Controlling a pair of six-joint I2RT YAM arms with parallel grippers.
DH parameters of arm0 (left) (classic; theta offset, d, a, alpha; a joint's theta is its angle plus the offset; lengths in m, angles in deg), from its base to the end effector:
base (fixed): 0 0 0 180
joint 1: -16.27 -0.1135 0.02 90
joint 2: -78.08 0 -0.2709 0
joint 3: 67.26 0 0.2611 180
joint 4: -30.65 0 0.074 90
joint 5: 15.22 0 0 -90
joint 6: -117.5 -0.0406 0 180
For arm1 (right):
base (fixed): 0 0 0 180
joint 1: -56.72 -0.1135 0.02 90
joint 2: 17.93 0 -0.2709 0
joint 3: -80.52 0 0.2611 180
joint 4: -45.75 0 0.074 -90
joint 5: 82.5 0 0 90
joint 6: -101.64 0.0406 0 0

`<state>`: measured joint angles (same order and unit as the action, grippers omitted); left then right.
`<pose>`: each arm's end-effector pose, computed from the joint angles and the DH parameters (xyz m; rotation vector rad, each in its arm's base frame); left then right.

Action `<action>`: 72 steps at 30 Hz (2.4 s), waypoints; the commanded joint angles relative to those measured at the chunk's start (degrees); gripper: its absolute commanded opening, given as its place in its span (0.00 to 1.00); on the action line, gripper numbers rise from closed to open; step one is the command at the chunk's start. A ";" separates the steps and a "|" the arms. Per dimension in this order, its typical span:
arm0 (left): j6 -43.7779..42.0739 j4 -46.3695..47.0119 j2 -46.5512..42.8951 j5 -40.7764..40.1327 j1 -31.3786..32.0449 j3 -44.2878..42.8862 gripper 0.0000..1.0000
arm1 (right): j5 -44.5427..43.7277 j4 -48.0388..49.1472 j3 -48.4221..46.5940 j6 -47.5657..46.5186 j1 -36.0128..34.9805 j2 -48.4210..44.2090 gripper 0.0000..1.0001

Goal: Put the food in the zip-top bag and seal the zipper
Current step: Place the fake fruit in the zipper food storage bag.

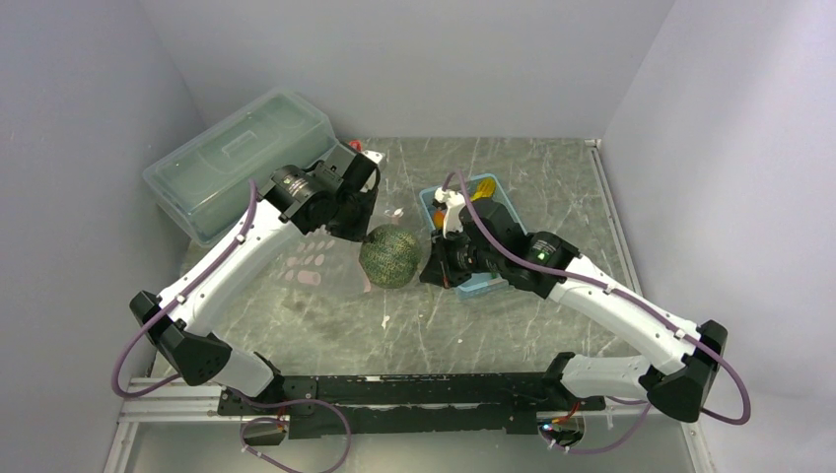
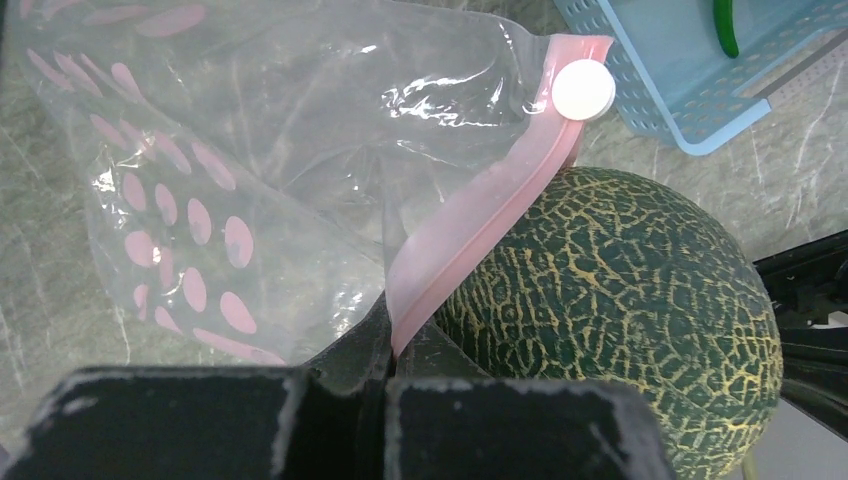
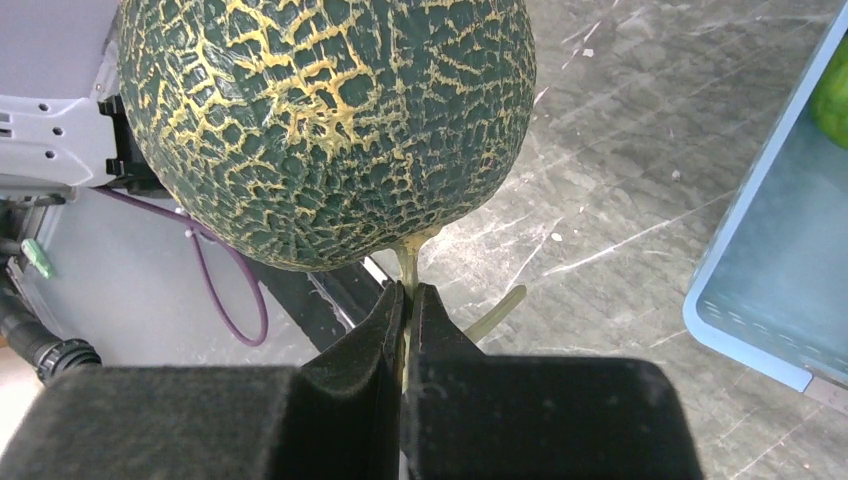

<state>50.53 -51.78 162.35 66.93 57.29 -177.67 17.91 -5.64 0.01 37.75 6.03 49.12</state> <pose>0.2230 -0.1866 0.4031 0.3477 2.5369 -0.2624 0.1579 0.2044 0.3537 -0.6113 2.3076 0.8939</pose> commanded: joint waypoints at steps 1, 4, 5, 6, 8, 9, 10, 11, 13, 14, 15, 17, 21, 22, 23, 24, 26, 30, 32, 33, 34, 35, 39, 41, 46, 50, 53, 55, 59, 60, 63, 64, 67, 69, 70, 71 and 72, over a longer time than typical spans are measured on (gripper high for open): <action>1.23 2.56 -1.39 2.30 0.20 -2.19 0.00 | -1.49 1.92 -0.43 0.10 -0.36 -2.01 0.00; 1.15 3.20 -1.48 3.62 0.15 -1.96 0.00 | -1.67 1.36 -2.12 -0.09 -0.37 -1.11 0.00; 1.14 3.34 -1.48 3.90 0.16 -1.87 0.00 | -1.68 1.17 -2.84 -0.12 -0.37 -0.65 0.00; 1.19 3.42 -1.41 4.11 0.20 -1.85 0.00 | -1.90 0.88 -3.81 -0.03 -0.37 -0.19 0.00; 1.06 3.24 -1.15 4.33 0.20 -1.90 0.00 | -2.03 0.39 -5.59 0.07 -0.37 0.95 0.00; 1.06 3.17 -1.06 4.34 0.20 -1.85 0.00 | -2.13 0.02 -6.64 0.20 -0.37 1.50 0.00; 0.98 3.19 -1.04 4.32 0.21 -1.72 0.00 | -2.15 -0.36 -7.75 0.37 -0.37 2.42 0.00; 0.97 3.17 -1.04 4.26 0.21 -1.61 0.00 | -2.09 -0.79 -8.80 0.49 -0.37 3.17 0.00; 0.96 3.06 -1.10 3.83 0.28 -1.35 0.00 | -1.69 -1.51 -10.97 0.60 -0.45 4.47 0.00; 0.97 2.99 -1.17 3.55 0.25 -1.13 0.00 | -1.59 -1.97 -11.97 0.69 -0.45 5.28 0.00; 0.97 2.92 -1.25 2.97 0.29 -0.94 0.00 | -1.48 -2.95 -13.11 0.70 -0.46 6.09 0.00; 1.01 2.75 -1.24 2.36 0.24 -0.81 0.00 | -1.08 -4.63 -15.46 0.61 -0.46 8.11 0.00; 1.22 2.47 -0.90 1.10 0.38 -0.38 0.00 | -0.04 -6.68 -19.14 0.61 -0.83 11.75 0.00; 1.35 2.32 -0.66 0.66 0.45 -0.35 0.00 | 0.12 -7.12 -20.46 0.68 -1.09 12.56 0.00; 1.52 2.08 -0.42 0.08 0.59 -0.39 0.00 | 0.20 -7.43 -21.31 0.70 -1.28 13.30 0.00; 1.64 1.85 -0.09 -0.44 0.79 -0.48 0.00 | 0.36 -7.56 -22.11 0.75 -1.51 14.05 0.00; 1.95 0.95 0.60 -2.04 1.36 -0.94 0.00 | 0.40 -7.83 -23.84 0.91 -2.04 15.37 0.00; 2.69 -1.73 2.11 -6.67 2.81 -2.47 0.00 | -0.42 -7.54 -25.88 1.68 -2.73 16.73 0.00; 3.00 -3.07 2.89 -9.29 3.52 -3.43 0.00 | -1.07 -8.42 -26.93 2.11 -2.74 17.60 0.00; 3.25 -3.72 3.26 -10.64 3.87 -3.95 0.00 | -1.73 -9.14 -27.73 2.18 -2.74 18.08 0.00; 3.40 -4.30 3.47 -11.44 4.16 -4.37 0.00 | -2.58 -9.81 -28.25 2.26 -2.74 18.52 0.00; 3.42 -4.48 3.59 -11.65 4.44 -4.69 0.00 | -3.14 -9.92 -28.46 2.47 -2.74 18.71 0.00; 3.51 -3.63 3.45 -10.18 4.90 -4.79 0.00 | -3.28 -6.00 -26.74 4.49 -2.74 18.54 0.00; 3.56 -2.97 3.09 -8.85 5.04 -4.26 0.00 | -3.46 -3.77 -25.81 5.82 -2.74 18.50 0.00; 2.99 -2.29 2.59 -6.44 5.47 -3.39 0.00 | -4.57 1.14 -24.11 9.22 -2.41 17.82 0.00; 2.31 -1.07 1.39 -7.01 7.54 -2.01 0.00 | -4.35 1.81 -25.05 11.61 -0.66 18.41 0.00; 1.84 0.01 0.54 -6.49 8.76 -0.54 0.00 | -2.98 2.62 -25.08 13.09 0.65 18.89 0.00; 1.47 0.53 -0.11 -6.56 9.64 1.01 0.00 | -1.16 3.96 -24.39 14.15 1.91 18.72 0.00; 1.17 0.78 -1.60 -8.02 10.76 4.08 0.00 | 4.22 5.70 -23.08 15.73 5.39 18.11 0.00; 1.15 0.97 -2.10 -8.31 10.82 4.92 0.00 | 5.55 6.22 -22.52 15.91 6.22 17.78 0.00; 1.52 2.11 -4.14 -8.92 11.06 7.62 0.00 | 11.36 8.04 -20.53 17.18 9.02 16.98 0.00; 1.58 3.10 -4.72 -8.71 11.16 8.48 0.00 | 13.27 9.29 -18.93 18.04 9.82 16.77 0.00; 1.56 4.62 -5.83 -8.50 11.33 10.30 0.00 | 20.21 16.58 -14.64 23.39 11.85 15.82 0.00; 1.58 5.00 -6.11 -8.76 11.61 11.14 0.00 | 22.81 19.92 -12.83 26.08 12.40 15.53 0.00; 1.51 5.32 -6.21 -8.94 11.74 11.55 0.00 | 23.93 21.00 -12.31 27.22 12.63 15.57 0.00; 1.56 5.52 -6.34 -9.18 11.91 11.86 0.00 | 24.94 22.21 -11.80 28.28 12.83 15.47 0.00; 1.54 5.71 -6.46 -9.57 12.15 12.20 0.00 | 26.21 23.44 -11.28 29.55 13.08 15.40 0.00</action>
<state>52.19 -49.05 157.83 58.16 68.39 -166.39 35.33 5.61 -12.14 60.19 18.35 67.67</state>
